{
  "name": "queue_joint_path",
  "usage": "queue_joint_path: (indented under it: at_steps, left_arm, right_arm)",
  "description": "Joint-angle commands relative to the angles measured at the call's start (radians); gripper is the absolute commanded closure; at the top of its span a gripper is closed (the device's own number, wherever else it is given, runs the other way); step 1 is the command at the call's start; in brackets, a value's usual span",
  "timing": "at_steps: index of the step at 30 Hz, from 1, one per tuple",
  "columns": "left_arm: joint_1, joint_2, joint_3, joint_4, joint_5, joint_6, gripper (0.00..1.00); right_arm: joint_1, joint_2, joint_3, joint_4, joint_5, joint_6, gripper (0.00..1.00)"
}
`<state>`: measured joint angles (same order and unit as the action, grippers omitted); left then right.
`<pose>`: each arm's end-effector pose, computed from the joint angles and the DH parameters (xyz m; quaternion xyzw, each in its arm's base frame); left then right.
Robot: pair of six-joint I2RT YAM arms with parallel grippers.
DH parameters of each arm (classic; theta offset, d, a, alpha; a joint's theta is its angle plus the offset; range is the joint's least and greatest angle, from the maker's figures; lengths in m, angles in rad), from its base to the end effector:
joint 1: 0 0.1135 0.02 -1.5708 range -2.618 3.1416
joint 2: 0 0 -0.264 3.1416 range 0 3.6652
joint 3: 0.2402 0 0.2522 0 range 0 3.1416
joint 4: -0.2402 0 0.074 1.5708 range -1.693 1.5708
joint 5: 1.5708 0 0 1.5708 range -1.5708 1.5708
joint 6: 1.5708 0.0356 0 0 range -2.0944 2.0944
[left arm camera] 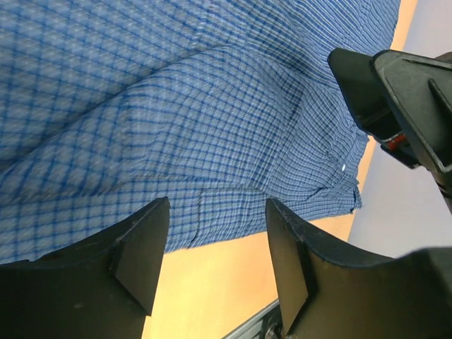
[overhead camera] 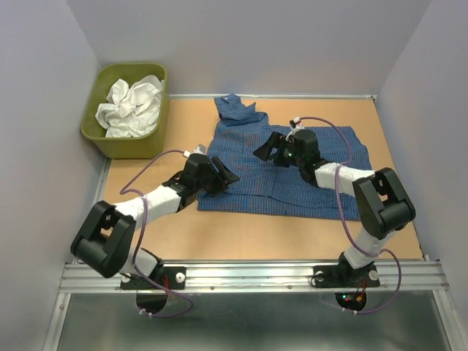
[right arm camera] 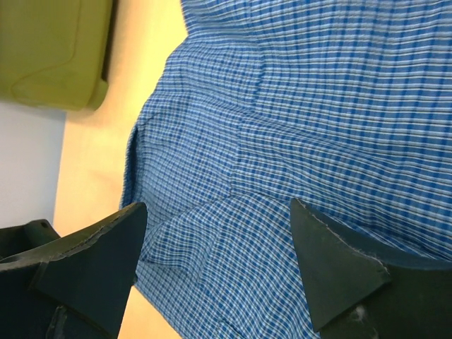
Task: Fold and stack the long sleeve shirts
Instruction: Fold the shirt
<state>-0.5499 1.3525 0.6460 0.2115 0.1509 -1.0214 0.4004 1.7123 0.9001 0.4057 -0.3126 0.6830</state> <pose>0.2395 -0.1531 0.2060 -0.1625 0.8417 -0.4071 0.3154 0.3350 0.1537 0.1957 0.0315 0.8289 0.3914 0.3983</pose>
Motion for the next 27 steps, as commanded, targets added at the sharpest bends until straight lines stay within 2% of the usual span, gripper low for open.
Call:
queue_joint_path:
  at_steps: [1, 5, 14, 19, 24, 27]
  left_arm:
    - [-0.021, 0.085, 0.081, 0.077, -0.013, 0.032, 0.35]
    - [-0.012, 0.166, 0.072, 0.051, -0.08, 0.024, 0.44]
    - [0.076, 0.177, -0.098, 0.037, -0.062, -0.074, 0.51]
    - [0.108, 0.074, -0.182, -0.035, -0.039, -0.1, 0.51]
    - [0.203, -0.083, -0.247, -0.15, 0.024, -0.094, 0.51]
    - [0.228, -0.209, -0.276, -0.254, 0.026, -0.092, 0.5]
  right_arm:
    - [-0.005, -0.068, -0.027, -0.082, 0.098, -0.049, 0.14]
    - [-0.025, -0.109, -0.073, -0.099, 0.096, -0.054, 0.14]
    - [-0.038, -0.16, -0.115, -0.258, 0.108, -0.073, 0.14]
    - [-0.038, -0.186, -0.125, -0.395, 0.126, -0.092, 0.14]
    - [-0.031, -0.148, -0.107, -0.583, -0.003, -0.166, 0.14]
    - [0.003, -0.152, -0.119, -0.661, -0.008, -0.197, 0.13]
